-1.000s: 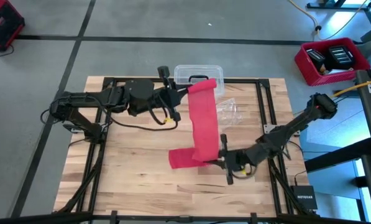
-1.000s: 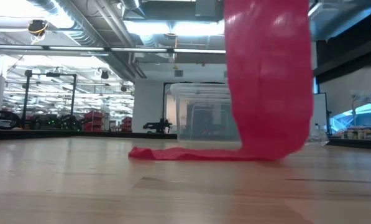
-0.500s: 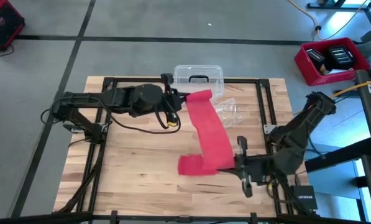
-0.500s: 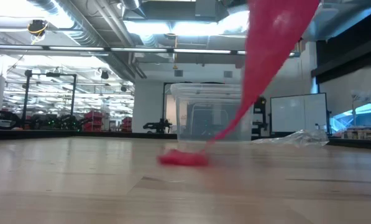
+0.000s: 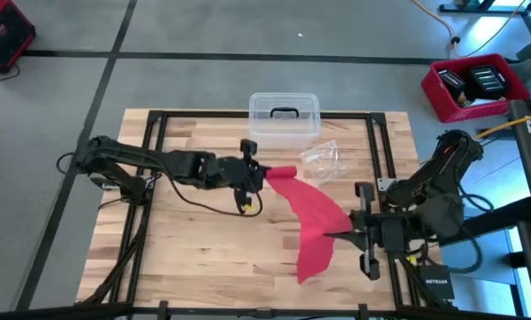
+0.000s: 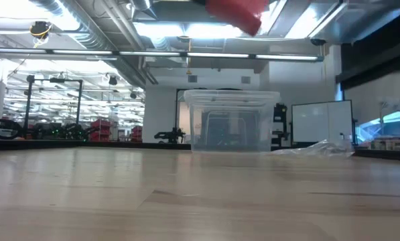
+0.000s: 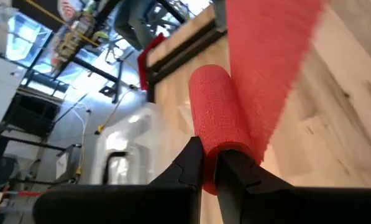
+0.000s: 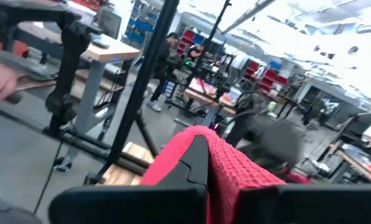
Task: Roll bandage
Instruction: Roll the red bandage
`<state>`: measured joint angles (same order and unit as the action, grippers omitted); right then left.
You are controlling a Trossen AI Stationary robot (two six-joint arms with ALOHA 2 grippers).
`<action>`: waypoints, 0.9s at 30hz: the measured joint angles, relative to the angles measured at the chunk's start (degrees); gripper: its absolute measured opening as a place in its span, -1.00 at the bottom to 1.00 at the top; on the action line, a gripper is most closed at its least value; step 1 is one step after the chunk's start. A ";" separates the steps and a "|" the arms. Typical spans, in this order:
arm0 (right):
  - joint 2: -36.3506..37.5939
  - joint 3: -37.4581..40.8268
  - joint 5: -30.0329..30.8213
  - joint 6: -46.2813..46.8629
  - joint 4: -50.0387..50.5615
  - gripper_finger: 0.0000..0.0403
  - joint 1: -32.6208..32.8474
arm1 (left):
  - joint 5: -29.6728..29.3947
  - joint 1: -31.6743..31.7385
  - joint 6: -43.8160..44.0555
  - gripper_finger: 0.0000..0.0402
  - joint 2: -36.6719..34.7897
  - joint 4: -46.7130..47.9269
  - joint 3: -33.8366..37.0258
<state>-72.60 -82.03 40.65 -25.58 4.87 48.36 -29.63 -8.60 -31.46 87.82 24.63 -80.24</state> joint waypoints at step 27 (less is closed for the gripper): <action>12.34 -13.96 8.99 2.01 20.51 -0.97 -15.65 | -0.20 -12.47 1.14 -0.92 0.16 -4.75 8.54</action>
<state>-60.26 -95.98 49.63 -23.57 25.38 32.71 -29.83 -21.07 -30.33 87.99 19.88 -71.70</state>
